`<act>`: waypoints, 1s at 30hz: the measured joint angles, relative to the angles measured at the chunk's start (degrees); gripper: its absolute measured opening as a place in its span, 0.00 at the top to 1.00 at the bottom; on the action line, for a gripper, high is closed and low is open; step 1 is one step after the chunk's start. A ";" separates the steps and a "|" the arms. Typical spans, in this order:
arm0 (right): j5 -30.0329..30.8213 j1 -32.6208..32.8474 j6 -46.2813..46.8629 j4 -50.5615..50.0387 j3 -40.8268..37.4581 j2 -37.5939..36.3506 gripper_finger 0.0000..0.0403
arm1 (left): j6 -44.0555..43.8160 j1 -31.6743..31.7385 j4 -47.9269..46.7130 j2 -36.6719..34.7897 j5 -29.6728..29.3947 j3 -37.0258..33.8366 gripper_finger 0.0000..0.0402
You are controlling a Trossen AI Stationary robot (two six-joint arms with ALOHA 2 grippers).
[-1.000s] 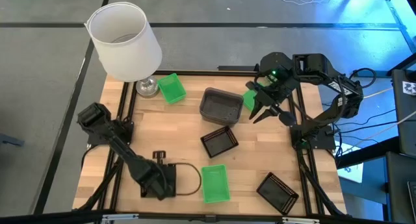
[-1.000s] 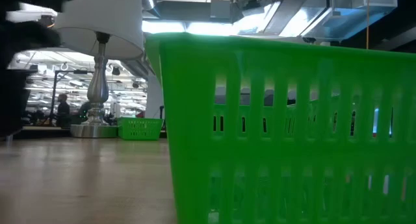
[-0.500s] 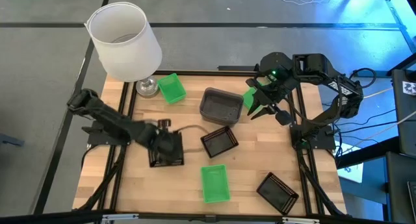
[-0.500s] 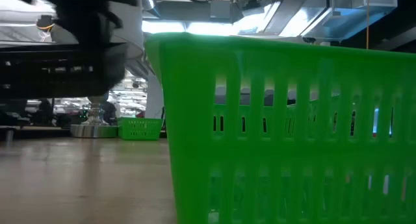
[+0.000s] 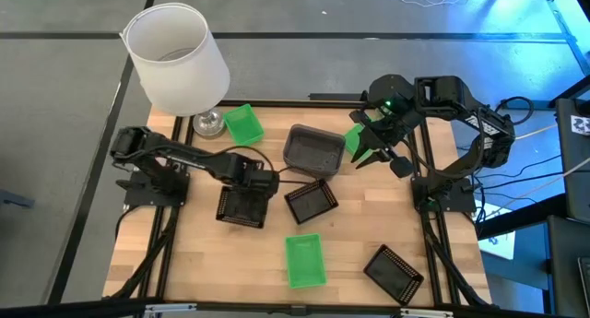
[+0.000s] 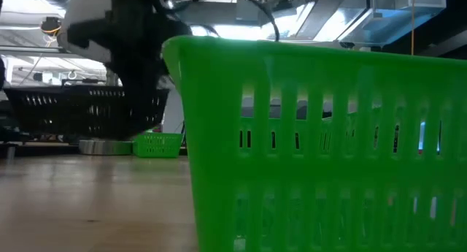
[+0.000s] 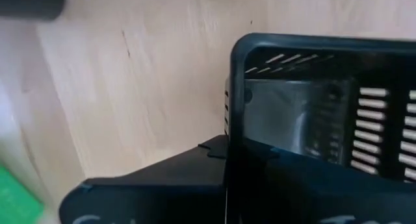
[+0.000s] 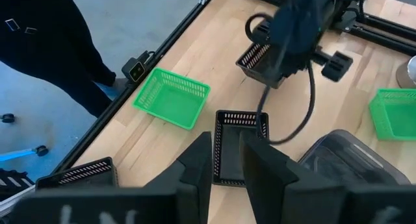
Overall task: Stack baskets by color
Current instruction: Move the left black basket to the left side of the table
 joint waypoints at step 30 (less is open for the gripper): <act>0.00 0.00 -0.02 -0.02 0.00 0.00 0.80 | 7.73 1.54 5.74 9.25 4.22 0.02 0.87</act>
